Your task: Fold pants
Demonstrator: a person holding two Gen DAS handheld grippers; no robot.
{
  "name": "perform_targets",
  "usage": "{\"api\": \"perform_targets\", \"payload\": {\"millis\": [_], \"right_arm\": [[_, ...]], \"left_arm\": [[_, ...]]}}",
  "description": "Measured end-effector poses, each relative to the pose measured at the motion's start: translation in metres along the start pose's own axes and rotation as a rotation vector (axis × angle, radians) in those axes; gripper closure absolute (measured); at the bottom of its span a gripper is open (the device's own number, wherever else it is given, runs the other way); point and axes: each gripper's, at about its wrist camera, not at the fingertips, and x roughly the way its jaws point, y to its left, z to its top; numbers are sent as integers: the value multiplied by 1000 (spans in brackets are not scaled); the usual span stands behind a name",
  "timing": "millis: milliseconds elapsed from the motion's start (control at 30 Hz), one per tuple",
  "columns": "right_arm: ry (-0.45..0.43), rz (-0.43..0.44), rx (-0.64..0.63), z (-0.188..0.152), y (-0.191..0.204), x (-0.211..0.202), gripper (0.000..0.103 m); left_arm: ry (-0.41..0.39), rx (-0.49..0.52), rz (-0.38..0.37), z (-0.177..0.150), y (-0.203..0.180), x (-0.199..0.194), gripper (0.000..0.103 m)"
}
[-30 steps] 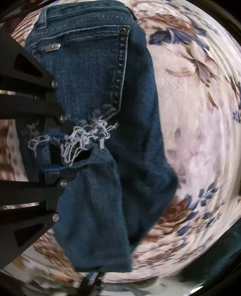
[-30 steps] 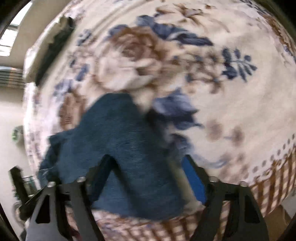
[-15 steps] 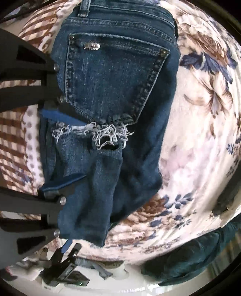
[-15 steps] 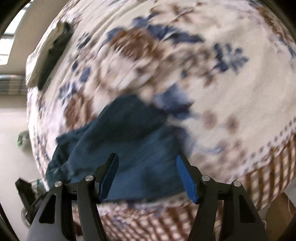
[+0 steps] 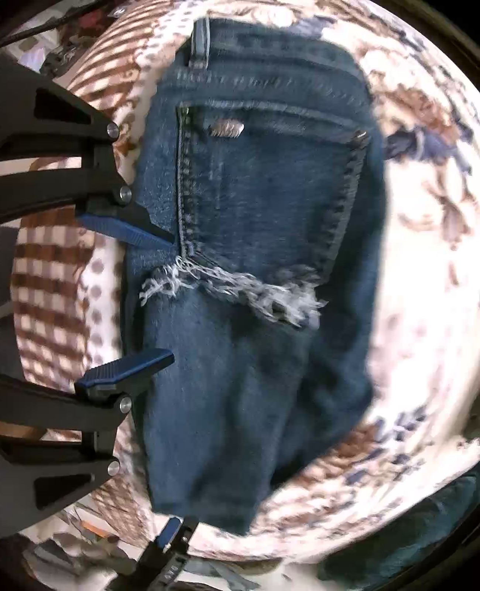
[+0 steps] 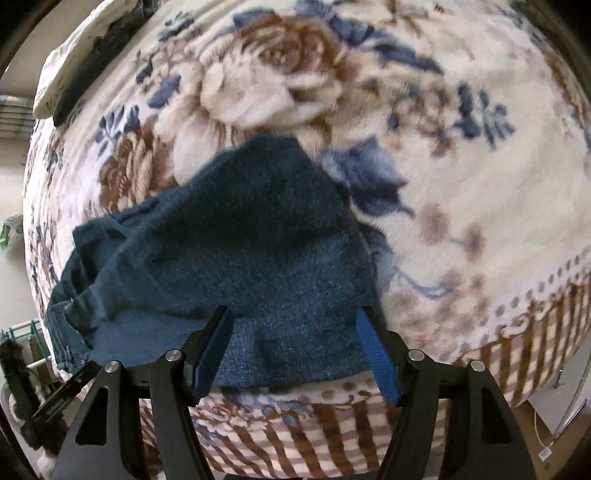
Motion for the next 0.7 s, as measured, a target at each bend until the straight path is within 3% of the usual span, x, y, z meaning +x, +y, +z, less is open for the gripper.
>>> {"api": "perform_targets", "payload": {"millis": [200,333,400,467,533,567,600,700], "right_arm": [[-153,34,-86,6,35,-46,32],[-136,156,-189,12,69,-28,33],[-79,193,-193,20,77,-1,50],[-50,141,-190,31,74,21,66],[-45,168,-131,42,59,33,81],[-32,196,-92,46,51,39,86],[-21,198,-61,49,44,43,99],[-6,228,-16,49,35,47,103]], "left_arm": [[-151,57,-15,28,-29,-26,49],[-125,64,-53,54,-35,5,49],[-119,61,-22,60,-34,18,49],[-106,62,15,63,-26,27,49],[-106,57,-14,62,-15,32,49],[-107,61,10,62,-13,33,49],[-107,65,46,62,-10,33,49],[-103,10,-11,59,9,31,49]]}}
